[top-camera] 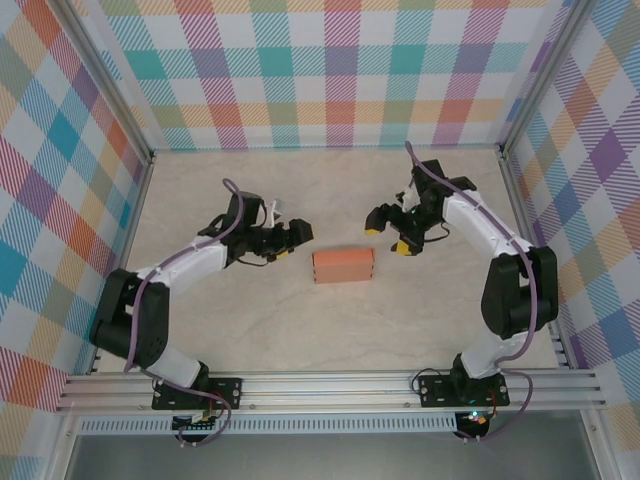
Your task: Fold the paper box
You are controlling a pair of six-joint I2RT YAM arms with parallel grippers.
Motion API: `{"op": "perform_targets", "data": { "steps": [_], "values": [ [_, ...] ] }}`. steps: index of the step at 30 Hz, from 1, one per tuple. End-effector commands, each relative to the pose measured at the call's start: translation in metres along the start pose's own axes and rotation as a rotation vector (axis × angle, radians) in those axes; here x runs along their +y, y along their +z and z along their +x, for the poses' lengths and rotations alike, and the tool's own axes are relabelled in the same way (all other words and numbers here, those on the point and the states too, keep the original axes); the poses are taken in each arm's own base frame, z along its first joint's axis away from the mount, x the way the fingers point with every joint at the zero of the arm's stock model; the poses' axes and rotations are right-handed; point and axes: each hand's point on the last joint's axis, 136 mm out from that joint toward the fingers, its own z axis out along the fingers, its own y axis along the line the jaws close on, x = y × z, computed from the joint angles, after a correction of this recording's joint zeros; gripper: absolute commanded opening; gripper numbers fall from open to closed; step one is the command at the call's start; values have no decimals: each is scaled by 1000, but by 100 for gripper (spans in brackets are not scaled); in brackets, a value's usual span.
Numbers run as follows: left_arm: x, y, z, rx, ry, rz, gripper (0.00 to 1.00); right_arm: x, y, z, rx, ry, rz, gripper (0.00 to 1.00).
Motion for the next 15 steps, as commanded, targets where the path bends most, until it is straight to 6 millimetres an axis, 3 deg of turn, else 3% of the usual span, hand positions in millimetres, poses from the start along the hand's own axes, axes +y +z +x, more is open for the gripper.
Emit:
{"op": "perform_targets", "data": {
  "steps": [1, 3, 7, 10, 12, 15],
  "values": [
    [-1, -5, 18, 109, -90, -14, 94, 7, -27, -11, -186, -396, 88, 88],
    [1, -10, 9, 65, -49, -43, 100, 25, -35, -7, -248, -637, 129, 86],
    [-5, -25, -16, -52, 199, 3, 100, 73, -28, 26, -259, -1266, 121, 89],
    [-1, -39, -37, -228, 377, 47, 100, 85, -15, 45, -171, -1544, 94, 89],
    [24, -51, -63, -357, 323, -22, 100, 93, -7, 46, -129, -1671, 91, 89],
    [49, -51, -84, -332, 111, 35, 96, 109, 2, 41, -121, -1755, 33, 85]
  ]
}}
